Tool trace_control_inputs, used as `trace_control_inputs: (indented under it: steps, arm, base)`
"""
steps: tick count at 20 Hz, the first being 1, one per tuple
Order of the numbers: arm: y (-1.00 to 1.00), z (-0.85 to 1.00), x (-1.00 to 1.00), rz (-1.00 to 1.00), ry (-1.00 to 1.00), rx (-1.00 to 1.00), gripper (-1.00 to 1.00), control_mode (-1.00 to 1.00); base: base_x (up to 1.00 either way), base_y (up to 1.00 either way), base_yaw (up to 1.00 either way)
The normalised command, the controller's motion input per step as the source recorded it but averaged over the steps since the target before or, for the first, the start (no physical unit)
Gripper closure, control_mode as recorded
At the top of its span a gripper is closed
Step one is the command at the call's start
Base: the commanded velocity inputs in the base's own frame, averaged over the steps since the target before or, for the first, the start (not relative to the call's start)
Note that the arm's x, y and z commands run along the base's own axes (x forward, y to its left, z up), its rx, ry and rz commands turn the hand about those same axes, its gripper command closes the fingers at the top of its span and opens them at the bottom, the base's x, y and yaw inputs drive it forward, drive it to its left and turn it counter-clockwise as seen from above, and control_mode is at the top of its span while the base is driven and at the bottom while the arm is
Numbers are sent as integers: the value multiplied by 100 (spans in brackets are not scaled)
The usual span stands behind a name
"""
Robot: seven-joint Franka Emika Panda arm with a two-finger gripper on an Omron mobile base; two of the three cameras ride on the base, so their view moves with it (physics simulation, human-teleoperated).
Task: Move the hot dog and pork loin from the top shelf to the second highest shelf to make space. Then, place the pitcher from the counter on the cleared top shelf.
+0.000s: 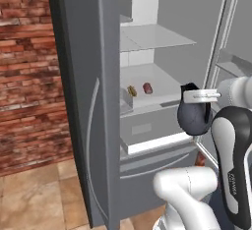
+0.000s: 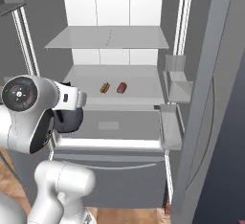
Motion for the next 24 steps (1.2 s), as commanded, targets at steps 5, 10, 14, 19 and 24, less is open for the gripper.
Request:
trace_control_inputs:
  steps: [5,10,14,19,24]
  arm:
    - [0,0,0,0,0,0,100,100]
    - [0,0,0,0,0,0,100,100]
    - [-3,0,4,1,0,0,100,-100]
    - [-9,0,0,2,-12,0,100,-100]
    - [-5,9,-7,0,-25,0,100,-100]
  base:
    - [73,-1,0]
    - [58,-11,2]
    - [33,-11,2]
    - [0,0,0]
    - [0,0,0]
